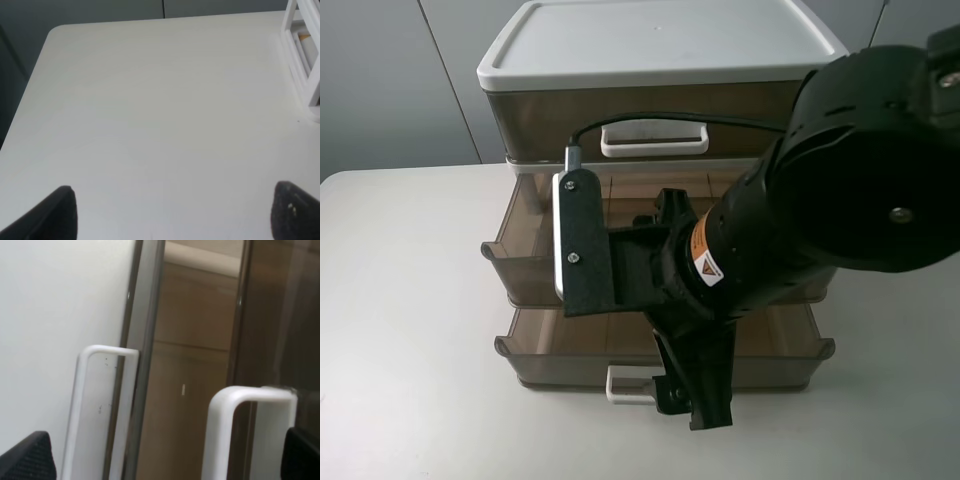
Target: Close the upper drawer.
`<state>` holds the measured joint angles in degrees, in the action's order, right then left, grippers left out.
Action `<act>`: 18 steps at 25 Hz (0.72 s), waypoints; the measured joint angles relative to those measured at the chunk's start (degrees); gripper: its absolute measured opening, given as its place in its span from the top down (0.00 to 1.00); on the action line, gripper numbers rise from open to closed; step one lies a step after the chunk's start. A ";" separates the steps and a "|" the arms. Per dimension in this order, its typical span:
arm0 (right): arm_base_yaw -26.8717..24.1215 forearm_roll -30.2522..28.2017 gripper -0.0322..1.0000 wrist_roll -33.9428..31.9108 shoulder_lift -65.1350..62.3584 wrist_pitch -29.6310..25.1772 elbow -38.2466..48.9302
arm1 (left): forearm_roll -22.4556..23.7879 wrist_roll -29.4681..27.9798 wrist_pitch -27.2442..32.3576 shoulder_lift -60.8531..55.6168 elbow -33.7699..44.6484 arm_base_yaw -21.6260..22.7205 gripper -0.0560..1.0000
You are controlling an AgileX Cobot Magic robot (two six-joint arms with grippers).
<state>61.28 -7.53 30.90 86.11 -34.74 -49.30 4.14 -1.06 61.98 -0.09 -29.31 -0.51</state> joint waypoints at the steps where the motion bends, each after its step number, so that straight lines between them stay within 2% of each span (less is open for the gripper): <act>1: -0.24 -0.14 0.31 0.00 0.24 0.12 -0.04 | 0.00 0.00 0.00 0.00 0.00 0.00 0.25; 18: -2.60 -5.32 0.31 -0.22 1.20 2.59 -0.04 | 0.00 0.00 0.00 0.00 0.00 0.00 0.25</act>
<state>58.67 -12.85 30.68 87.31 -32.15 -49.34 4.14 -1.06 61.98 -0.09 -29.31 -0.51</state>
